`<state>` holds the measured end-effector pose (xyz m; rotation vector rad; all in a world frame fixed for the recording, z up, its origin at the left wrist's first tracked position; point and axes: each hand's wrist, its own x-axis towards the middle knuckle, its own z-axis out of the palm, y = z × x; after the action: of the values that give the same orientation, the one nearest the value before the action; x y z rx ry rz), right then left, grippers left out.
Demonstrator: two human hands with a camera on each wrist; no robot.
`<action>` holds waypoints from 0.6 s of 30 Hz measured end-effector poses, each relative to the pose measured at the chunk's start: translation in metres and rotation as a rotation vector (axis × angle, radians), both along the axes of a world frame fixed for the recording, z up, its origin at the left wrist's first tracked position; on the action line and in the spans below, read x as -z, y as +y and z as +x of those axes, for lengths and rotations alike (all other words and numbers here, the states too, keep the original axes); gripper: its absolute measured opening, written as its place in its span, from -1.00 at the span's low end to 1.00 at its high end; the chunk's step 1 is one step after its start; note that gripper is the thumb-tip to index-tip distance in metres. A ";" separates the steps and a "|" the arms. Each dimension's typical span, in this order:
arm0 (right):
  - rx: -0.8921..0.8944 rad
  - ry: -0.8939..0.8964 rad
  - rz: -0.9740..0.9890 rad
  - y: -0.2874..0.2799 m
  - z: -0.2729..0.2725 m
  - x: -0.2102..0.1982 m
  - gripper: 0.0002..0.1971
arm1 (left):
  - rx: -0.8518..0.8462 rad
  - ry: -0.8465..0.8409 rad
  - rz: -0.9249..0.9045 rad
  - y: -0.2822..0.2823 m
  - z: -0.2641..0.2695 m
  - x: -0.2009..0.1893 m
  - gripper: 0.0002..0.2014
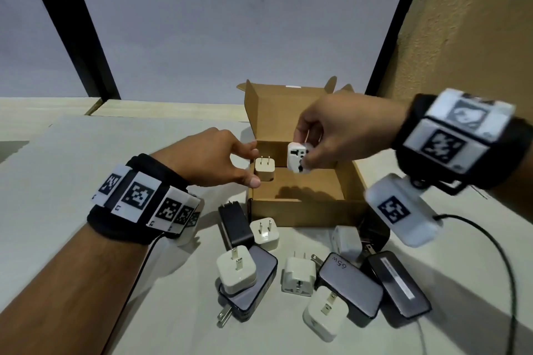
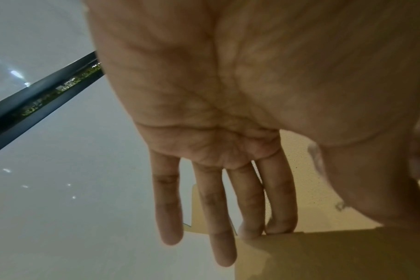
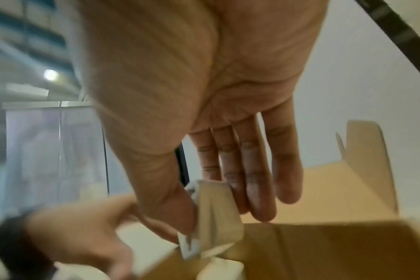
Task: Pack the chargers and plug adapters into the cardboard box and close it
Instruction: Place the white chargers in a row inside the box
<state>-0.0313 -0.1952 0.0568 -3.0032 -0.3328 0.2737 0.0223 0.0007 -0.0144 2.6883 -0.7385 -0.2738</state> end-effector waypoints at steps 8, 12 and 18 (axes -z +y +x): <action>-0.041 0.055 -0.332 0.002 0.054 0.050 -0.63 | 0.028 0.005 -0.003 0.002 0.002 0.001 -0.33; -0.127 0.114 -0.505 0.016 0.059 0.059 -0.60 | 0.032 0.007 -0.010 0.004 0.003 0.002 -0.32; -0.229 0.124 -0.677 0.032 0.057 0.060 -0.69 | 0.048 0.010 -0.034 0.004 -0.001 0.001 -0.31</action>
<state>0.0253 -0.1633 -0.0030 -3.5724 -0.6957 0.7211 0.0211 0.0048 -0.0152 2.6382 -0.7985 -0.2843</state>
